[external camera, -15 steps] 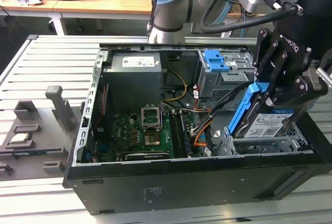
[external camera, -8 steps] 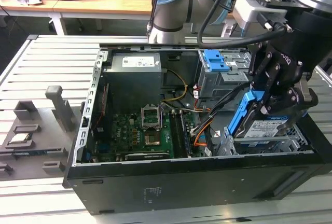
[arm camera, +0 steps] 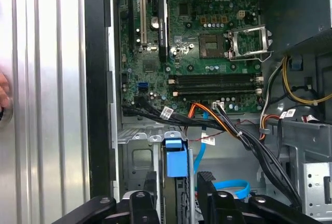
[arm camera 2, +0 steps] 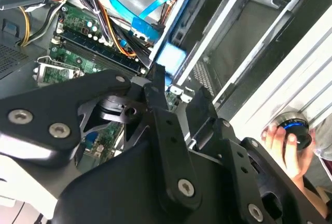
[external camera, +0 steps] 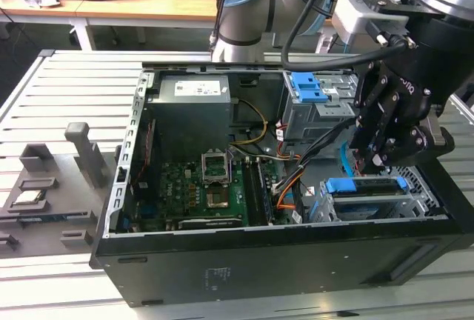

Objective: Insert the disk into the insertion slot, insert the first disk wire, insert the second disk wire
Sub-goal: 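Insert the disk into the insertion slot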

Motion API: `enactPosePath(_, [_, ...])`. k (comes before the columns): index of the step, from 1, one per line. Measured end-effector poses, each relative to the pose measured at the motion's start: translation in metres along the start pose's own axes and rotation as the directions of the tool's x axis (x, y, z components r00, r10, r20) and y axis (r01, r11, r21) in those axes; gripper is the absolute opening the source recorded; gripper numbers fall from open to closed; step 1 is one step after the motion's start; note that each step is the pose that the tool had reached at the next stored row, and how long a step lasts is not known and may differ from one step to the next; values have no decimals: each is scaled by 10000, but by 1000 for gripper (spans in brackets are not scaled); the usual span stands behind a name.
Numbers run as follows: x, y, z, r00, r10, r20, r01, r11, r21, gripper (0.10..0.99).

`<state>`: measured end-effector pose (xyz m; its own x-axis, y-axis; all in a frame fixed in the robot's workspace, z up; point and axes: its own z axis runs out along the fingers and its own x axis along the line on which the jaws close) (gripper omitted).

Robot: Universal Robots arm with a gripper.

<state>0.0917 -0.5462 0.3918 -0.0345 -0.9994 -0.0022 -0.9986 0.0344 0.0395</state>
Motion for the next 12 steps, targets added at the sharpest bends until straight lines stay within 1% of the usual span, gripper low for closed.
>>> enactPosePath(4, [0, 0, 0, 10000, 0, 0, 0, 10000, 1, 427])
enactPosePath(5, [0, 0, 0, 10000, 0, -1, 0, 10000, 0, 361])
enactPosePath(6, [0, 0, 0, 10000, 0, -1, 0, 10000, 0, 361])
enactPosePath(10, [0, 0, 0, 10000, 0, -2, 0, 10000, 1, 118])
enactPosePath(12, [0, 0, 0, 10000, 0, -1, 0, 10000, 0, 106])
